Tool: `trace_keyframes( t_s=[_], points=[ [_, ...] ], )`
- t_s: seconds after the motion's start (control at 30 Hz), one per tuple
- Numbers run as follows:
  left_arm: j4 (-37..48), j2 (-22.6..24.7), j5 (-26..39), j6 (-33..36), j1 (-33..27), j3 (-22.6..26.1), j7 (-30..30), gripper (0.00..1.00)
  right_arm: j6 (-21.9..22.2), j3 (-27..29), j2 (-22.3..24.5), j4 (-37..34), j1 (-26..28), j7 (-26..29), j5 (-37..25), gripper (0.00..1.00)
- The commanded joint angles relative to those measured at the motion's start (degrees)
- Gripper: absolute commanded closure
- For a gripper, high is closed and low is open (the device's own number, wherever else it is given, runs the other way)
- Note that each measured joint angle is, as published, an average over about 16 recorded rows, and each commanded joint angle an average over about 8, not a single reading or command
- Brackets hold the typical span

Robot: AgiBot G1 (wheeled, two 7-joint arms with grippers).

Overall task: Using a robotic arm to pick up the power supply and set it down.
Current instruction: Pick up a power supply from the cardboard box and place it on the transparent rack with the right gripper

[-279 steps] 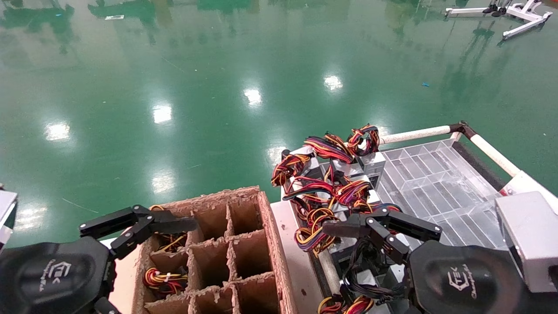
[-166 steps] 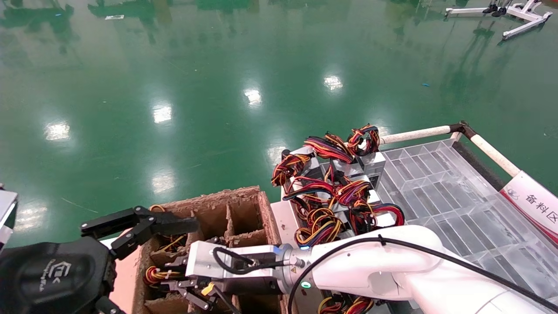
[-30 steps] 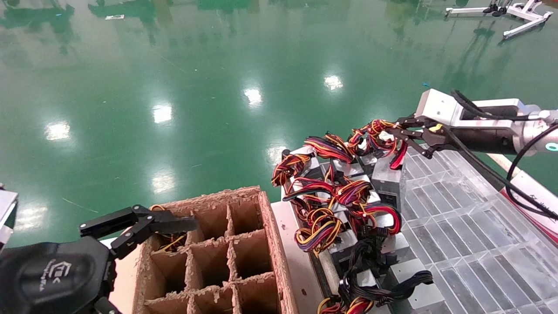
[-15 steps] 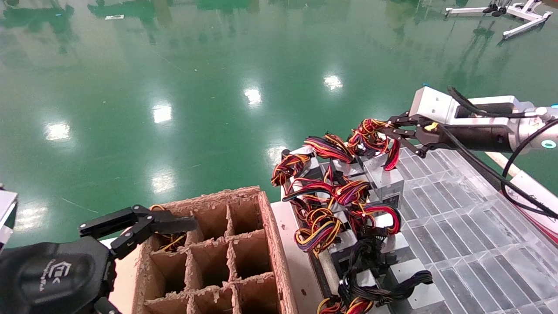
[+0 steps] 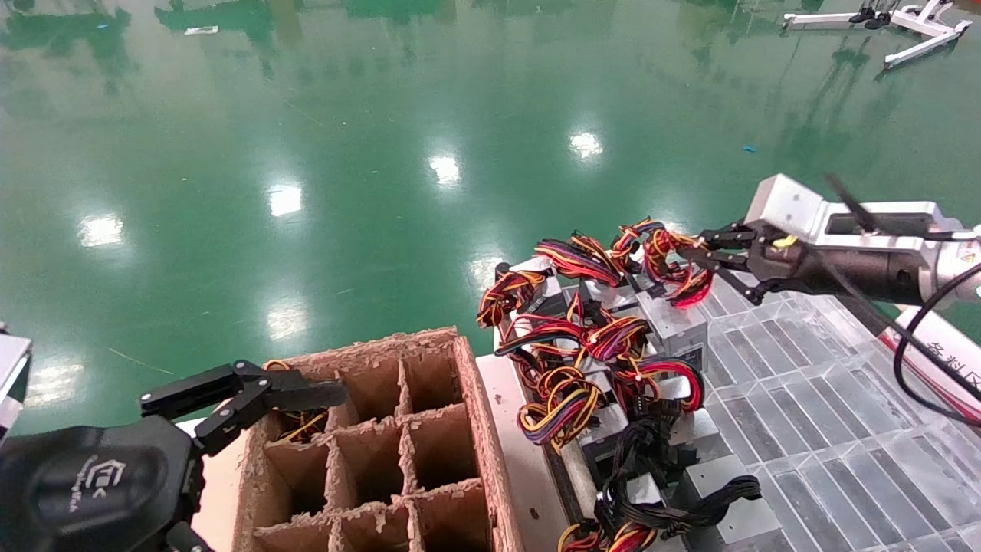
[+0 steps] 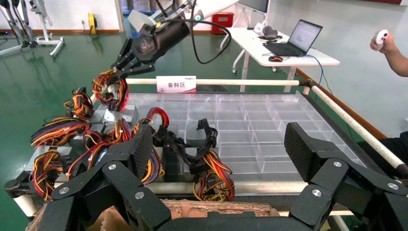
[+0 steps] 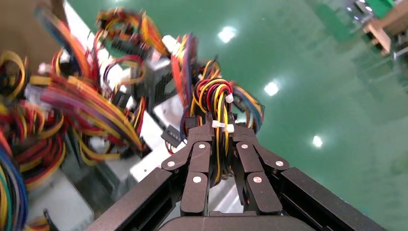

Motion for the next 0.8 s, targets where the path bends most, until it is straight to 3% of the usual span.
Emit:
trace_keyframes(
  t_s=[0.03,0.8],
  points=[
    [0.0,0.0,0.0,0.0,0.0,0.0,0.0,0.0,-0.4,0.9,0.5,-0.3,-0.7,0.8,1.3,1.0],
    [0.0,0.0,0.0,0.0,0.0,0.0,0.0,0.0,1.3,11.8,0.2,-1.4,-12.6,9.2,16.5,1.0]
  ],
)
